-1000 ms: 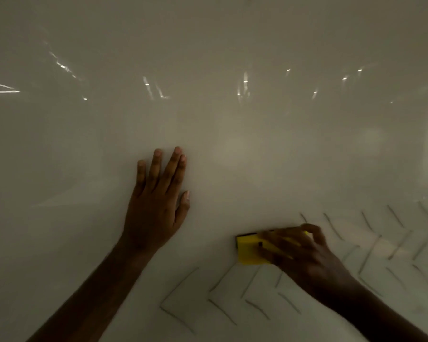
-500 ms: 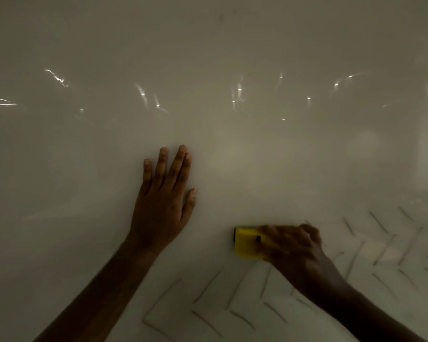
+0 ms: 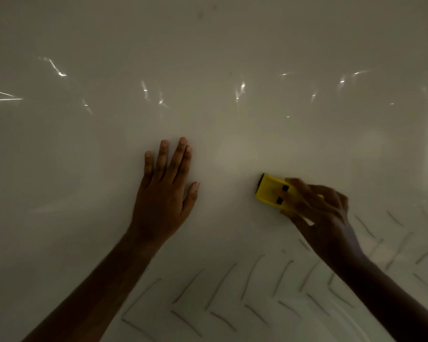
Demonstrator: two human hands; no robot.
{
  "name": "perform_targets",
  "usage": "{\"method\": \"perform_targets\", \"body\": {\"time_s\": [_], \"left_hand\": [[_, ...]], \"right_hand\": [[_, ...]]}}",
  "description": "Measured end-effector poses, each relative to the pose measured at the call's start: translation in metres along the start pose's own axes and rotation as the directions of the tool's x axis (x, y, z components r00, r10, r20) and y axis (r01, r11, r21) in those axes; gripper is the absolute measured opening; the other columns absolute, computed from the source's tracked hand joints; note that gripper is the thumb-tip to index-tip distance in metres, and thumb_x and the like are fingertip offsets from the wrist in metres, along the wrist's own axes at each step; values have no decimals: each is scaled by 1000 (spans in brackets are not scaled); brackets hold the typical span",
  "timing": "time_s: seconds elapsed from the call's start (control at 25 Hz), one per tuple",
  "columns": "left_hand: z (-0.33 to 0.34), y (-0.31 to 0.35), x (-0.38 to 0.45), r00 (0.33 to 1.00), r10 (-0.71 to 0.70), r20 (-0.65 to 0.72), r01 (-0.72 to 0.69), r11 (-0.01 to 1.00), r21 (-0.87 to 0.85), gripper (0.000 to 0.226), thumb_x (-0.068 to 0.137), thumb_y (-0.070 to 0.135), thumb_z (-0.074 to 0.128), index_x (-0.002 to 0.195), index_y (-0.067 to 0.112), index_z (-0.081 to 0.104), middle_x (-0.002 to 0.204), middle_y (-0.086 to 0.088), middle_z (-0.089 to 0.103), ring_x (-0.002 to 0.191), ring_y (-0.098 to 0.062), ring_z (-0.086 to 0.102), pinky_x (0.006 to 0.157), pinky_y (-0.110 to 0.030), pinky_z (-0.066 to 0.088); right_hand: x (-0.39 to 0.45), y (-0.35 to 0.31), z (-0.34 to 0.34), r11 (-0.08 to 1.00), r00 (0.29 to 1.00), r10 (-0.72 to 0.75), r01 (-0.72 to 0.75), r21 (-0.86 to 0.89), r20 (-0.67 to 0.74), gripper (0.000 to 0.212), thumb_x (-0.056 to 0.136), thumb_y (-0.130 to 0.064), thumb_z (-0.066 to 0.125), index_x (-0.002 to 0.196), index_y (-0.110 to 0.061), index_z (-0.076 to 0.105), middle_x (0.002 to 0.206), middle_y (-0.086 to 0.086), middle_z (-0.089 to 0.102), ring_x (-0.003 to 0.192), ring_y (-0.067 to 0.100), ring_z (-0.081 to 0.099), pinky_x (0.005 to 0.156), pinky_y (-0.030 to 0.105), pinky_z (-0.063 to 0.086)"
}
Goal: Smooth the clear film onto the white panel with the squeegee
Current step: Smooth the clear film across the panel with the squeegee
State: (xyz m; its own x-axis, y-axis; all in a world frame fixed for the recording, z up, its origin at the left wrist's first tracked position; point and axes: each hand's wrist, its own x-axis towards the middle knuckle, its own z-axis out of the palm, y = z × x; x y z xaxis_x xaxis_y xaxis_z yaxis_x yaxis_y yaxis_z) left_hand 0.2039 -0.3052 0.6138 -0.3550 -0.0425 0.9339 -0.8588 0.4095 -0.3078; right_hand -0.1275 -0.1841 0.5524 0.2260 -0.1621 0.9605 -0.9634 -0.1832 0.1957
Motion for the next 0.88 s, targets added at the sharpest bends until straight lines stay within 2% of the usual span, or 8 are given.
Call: {"method": "perform_targets", "body": {"time_s": [0.16, 0.24, 0.32, 0.44, 0.56, 0.64, 0.76, 0.88], "left_hand": [[4, 16, 1, 1000, -9, 9, 9, 1000, -6, 71, 112, 41, 37, 170, 4, 20, 180, -13, 15, 166, -40, 8, 134, -59, 6], [5, 26, 0, 1000, -5, 15, 5, 1000, -9, 71, 112, 41, 37, 171, 4, 19, 180, -13, 15, 166, -41, 9, 134, -59, 6], [6, 33, 1, 1000, -2, 21, 2, 1000, -15, 72, 112, 41, 38, 171, 5, 19, 180, -13, 15, 166, -41, 9, 135, -58, 5], [8, 48, 4, 999, 25, 32, -24, 1000, -4, 75, 111, 46, 40, 171, 5, 19, 180, -13, 16, 166, -40, 9, 135, -56, 4], [11, 65, 9, 999, 25, 26, -24, 1000, -3, 79, 110, 49, 41, 171, 4, 18, 180, -14, 14, 166, -38, 8, 135, -54, 2], [13, 73, 12, 1000, 16, 19, -16, 1000, 3, 79, 110, 49, 41, 171, 4, 18, 180, -14, 12, 166, -38, 7, 135, -54, 0], [16, 84, 12, 999, 34, 31, -35, 999, 8, 78, 109, 47, 42, 171, 4, 18, 180, -13, 13, 166, -39, 9, 135, -56, 2], [18, 98, 11, 997, 59, 47, -59, 998, 3, 78, 110, 47, 40, 171, 5, 15, 180, -13, 14, 166, -38, 7, 135, -57, 4]], "right_hand": [[-83, 11, 0, 956, 936, -289, 295, -1, 200, 35, 109, -31, 51, 142, -32, 65, 156, -3, 56, 123, 30, 63, 97, 56, 43], [-104, 28, -15, 933, 901, -342, 359, -18, 266, 41, 106, -26, 53, 146, -31, 60, 157, -3, 53, 126, 29, 60, 98, 57, 43], [-93, 49, -29, 946, 917, -300, 322, -43, 264, 43, 104, -28, 55, 146, -33, 58, 157, -3, 53, 126, 31, 60, 97, 55, 42], [-45, 68, -39, 988, 982, -123, 135, -75, 142, 35, 103, -37, 58, 139, -35, 61, 156, -6, 53, 122, 33, 60, 95, 53, 43], [-17, 68, -34, 998, 998, -13, 17, -62, 63, 33, 102, -37, 61, 136, -34, 63, 157, -9, 52, 122, 30, 57, 96, 52, 42], [-32, 65, -27, 997, 996, -67, 69, -38, 63, 31, 104, -34, 62, 135, -34, 63, 156, -6, 54, 123, 31, 59, 96, 53, 42], [-93, 68, -24, 965, 944, -257, 263, -2, 205, 35, 110, -31, 52, 144, -32, 61, 161, -3, 51, 127, 31, 61, 98, 55, 41], [-125, 89, -40, 963, 931, -252, 268, -27, 265, 41, 109, -30, 50, 149, -34, 55, 163, -5, 47, 128, 31, 61, 98, 55, 41]]}}
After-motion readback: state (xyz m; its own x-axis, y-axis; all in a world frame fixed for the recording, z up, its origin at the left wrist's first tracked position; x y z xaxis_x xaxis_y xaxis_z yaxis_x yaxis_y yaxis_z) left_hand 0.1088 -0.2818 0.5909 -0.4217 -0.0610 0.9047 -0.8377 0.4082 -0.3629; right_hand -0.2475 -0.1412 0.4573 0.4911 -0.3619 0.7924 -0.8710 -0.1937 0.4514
